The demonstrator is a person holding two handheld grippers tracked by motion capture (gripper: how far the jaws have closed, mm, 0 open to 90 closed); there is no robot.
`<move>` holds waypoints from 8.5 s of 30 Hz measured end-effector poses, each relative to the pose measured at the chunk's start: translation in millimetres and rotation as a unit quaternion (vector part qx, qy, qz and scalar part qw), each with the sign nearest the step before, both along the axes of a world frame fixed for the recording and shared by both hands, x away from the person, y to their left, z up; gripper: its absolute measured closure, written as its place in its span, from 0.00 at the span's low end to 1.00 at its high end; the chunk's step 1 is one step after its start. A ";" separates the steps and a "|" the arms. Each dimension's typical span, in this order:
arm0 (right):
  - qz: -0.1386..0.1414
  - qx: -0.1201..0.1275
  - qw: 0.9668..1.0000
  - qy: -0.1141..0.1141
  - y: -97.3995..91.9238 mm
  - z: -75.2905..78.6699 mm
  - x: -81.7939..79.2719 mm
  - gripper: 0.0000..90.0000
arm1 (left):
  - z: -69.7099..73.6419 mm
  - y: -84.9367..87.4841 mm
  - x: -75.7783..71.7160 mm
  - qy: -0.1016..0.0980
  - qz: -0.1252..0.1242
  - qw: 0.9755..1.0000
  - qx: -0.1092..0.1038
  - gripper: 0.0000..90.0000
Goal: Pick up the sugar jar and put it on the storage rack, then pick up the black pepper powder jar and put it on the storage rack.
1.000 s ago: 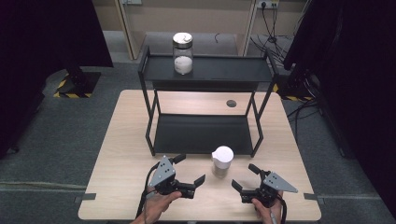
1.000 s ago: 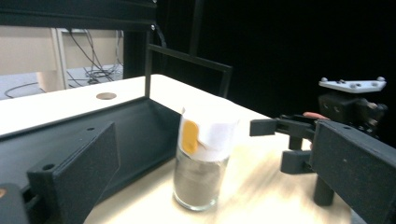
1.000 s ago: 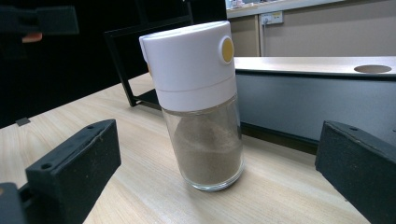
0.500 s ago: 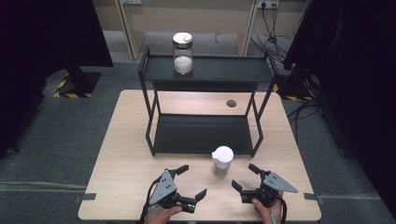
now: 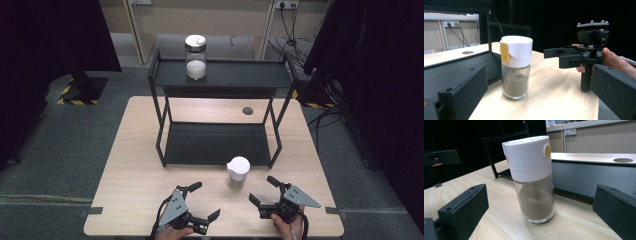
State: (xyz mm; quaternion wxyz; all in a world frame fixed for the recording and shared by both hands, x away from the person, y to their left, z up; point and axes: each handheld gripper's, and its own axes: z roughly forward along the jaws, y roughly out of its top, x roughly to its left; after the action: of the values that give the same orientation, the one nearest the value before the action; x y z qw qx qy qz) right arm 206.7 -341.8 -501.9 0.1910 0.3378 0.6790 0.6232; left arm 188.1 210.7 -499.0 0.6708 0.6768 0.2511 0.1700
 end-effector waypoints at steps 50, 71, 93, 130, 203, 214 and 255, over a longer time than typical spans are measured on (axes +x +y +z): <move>0.007 -0.011 1.000 -0.019 3.8 3.9 1.7 0.01 | -11.0 -2.4 2.3 0.011 0.001 1.000 0.007 0.00; 0.031 -0.028 0.999 -0.025 24.2 13.6 28.4 0.01 | -12.9 -2.4 4.9 0.022 0.001 1.000 0.004 0.00; 0.036 -0.068 0.997 -0.030 50.8 16.3 54.4 0.08 | -13.6 -1.9 6.2 0.027 0.000 1.000 0.003 0.00; 0.048 -0.080 0.995 -0.037 55.6 33.3 58.6 0.34 | -14.0 -1.8 6.3 0.029 0.002 1.000 0.003 0.00; 0.093 -0.064 0.991 -0.070 93.6 278.0 115.6 0.34 | -14.2 -3.0 6.1 0.030 0.001 1.000 0.008 0.00; 0.056 -0.069 0.994 -0.068 111.2 314.1 134.6 0.34 | -14.3 -3.5 5.7 0.029 0.000 1.000 0.007 0.00; -0.066 -0.084 0.993 -0.050 157.3 327.5 206.3 0.34 | -14.2 -1.7 5.8 0.032 -0.002 0.999 0.002 0.00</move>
State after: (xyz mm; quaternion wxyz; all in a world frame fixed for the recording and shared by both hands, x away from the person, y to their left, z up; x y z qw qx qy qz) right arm 412.9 -184.6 -174.4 0.2933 0.3330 0.6943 0.5665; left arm 193.9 209.0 -513.2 0.6616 0.6835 0.2705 0.1477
